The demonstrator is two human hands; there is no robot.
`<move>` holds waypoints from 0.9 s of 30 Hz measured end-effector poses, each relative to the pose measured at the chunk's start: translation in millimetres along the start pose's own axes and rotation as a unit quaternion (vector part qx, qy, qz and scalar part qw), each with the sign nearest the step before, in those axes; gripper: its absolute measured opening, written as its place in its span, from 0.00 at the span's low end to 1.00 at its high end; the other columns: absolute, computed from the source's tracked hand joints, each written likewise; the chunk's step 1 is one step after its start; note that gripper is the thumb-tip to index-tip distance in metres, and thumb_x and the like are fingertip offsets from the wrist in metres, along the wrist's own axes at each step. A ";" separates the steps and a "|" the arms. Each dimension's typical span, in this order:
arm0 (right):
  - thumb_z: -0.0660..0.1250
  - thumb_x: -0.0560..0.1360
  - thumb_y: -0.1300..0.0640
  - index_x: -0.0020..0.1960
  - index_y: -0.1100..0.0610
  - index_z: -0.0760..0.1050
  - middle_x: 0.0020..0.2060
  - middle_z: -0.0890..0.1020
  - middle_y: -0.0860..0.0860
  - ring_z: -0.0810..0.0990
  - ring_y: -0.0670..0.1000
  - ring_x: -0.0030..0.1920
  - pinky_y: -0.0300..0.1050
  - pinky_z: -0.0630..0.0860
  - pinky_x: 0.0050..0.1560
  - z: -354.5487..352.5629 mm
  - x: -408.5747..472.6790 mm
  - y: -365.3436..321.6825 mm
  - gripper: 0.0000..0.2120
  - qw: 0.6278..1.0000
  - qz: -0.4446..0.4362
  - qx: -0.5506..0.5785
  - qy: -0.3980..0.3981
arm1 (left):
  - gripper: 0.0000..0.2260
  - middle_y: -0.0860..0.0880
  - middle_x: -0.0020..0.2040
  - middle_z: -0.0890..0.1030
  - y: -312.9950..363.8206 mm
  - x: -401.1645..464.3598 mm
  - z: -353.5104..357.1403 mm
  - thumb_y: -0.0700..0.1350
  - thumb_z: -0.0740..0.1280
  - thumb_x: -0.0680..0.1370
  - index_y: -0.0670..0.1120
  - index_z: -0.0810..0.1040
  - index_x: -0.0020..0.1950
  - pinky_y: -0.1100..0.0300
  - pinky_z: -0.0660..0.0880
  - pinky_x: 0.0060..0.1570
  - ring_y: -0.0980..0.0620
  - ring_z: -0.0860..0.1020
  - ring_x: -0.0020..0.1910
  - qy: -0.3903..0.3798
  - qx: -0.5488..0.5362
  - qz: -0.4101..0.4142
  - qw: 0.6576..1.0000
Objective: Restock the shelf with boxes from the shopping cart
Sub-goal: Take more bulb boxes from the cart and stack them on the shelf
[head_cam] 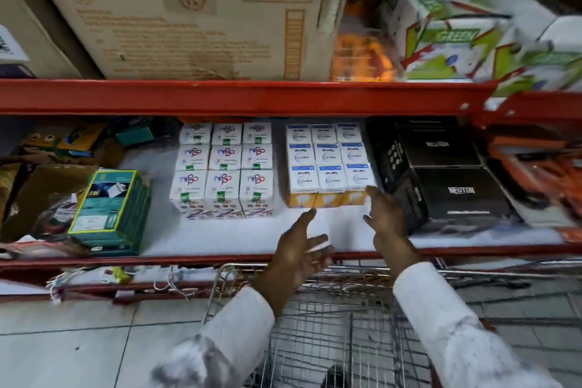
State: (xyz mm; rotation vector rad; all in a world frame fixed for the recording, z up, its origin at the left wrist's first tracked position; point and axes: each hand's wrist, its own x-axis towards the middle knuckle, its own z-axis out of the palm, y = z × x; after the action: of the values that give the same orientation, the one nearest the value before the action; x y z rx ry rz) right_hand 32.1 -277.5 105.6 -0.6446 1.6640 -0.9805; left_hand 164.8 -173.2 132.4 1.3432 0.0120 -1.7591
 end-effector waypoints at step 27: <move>0.65 0.76 0.50 0.47 0.53 0.78 0.47 0.81 0.53 0.77 0.55 0.49 0.49 0.73 0.51 -7.8 42.6 -9.0 0.08 0.982 -0.047 -0.134 -0.124 | 0.27 0.41 0.71 0.70 29.2 53.2 11.6 0.63 0.69 0.74 0.54 0.70 0.69 0.47 0.80 0.43 0.33 0.75 0.62 0.089 0.028 0.077 0.993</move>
State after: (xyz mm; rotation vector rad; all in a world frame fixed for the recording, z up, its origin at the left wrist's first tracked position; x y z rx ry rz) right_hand 11.2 -314.3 92.5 -0.9926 1.5641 -0.7129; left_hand 174.1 -230.0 110.0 1.4986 -0.0418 -1.5181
